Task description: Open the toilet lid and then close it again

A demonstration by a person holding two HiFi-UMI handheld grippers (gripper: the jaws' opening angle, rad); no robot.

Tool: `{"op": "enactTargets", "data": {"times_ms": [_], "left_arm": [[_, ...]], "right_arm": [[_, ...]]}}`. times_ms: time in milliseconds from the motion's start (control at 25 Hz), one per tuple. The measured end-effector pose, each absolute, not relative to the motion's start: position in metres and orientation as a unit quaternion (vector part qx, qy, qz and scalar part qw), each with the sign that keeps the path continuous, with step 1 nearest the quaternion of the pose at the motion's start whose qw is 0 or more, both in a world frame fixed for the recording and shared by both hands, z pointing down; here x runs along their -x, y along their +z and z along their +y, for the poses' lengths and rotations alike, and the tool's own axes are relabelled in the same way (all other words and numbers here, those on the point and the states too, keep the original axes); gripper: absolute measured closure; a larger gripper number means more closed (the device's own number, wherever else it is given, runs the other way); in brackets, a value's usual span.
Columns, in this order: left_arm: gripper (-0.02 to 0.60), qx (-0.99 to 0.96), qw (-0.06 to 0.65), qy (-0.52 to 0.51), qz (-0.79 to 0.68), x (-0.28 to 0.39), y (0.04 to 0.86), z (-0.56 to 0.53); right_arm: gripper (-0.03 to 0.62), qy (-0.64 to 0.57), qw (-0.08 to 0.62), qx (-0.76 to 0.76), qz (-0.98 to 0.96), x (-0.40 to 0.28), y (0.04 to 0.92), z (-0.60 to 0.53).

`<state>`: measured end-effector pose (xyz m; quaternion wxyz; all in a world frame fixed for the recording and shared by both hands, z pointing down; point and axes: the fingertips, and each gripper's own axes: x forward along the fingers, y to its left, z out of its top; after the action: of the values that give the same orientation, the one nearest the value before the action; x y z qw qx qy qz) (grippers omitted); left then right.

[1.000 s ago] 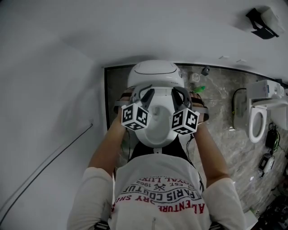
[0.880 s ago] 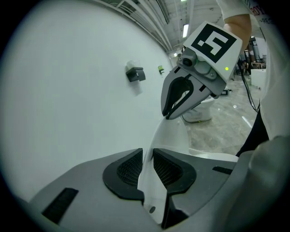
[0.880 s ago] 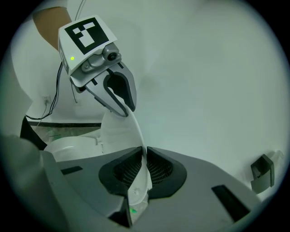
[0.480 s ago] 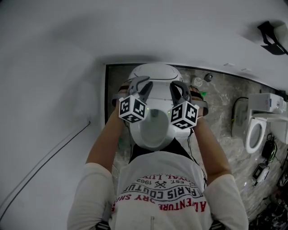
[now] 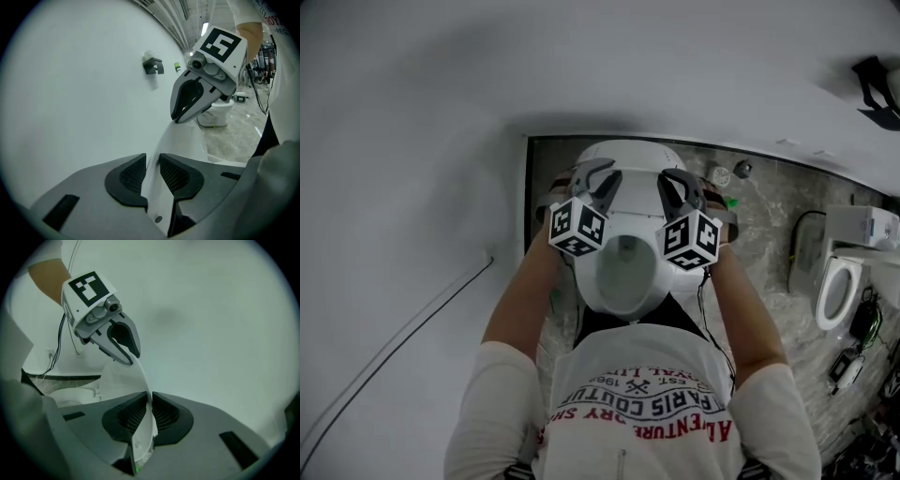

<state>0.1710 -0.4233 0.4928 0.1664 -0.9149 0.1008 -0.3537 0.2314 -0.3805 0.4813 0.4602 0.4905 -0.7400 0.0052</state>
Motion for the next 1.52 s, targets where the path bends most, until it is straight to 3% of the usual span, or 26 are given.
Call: {"op": "enactTargets", "data": {"times_ms": [280,480,680,1120,1320,1520], "left_arm": [[0.480,0.927,0.112,-0.336,0.124,-0.161,0.482,-0.418],[0.514,0.956,0.039,-0.227,0.184,-0.142,0.424,-0.415],[0.572,0.965,0.024,-0.156,0.210,-0.113,0.368,-0.399],[0.574,0.959,-0.021,-0.055,0.277,-0.035,0.283,-0.333],[0.575,0.964,-0.056,-0.064,0.250,-0.015,0.276,-0.307],[0.575,0.968,-0.041,-0.055,0.243,0.003,0.261,-0.293]], "right_arm": [[0.556,0.068,0.428,-0.490,-0.756,-0.227,0.476,-0.374],[0.556,0.073,0.335,-0.551,-0.761,-0.226,0.426,-0.366],[0.557,0.076,0.271,-0.611,-0.740,-0.211,0.381,-0.344],[0.572,0.108,0.172,-0.709,-0.675,-0.162,0.320,-0.262],[0.572,0.121,0.130,-0.727,-0.663,-0.141,0.302,-0.236],[0.572,0.093,0.117,-0.741,-0.655,-0.122,0.288,-0.215]]}}
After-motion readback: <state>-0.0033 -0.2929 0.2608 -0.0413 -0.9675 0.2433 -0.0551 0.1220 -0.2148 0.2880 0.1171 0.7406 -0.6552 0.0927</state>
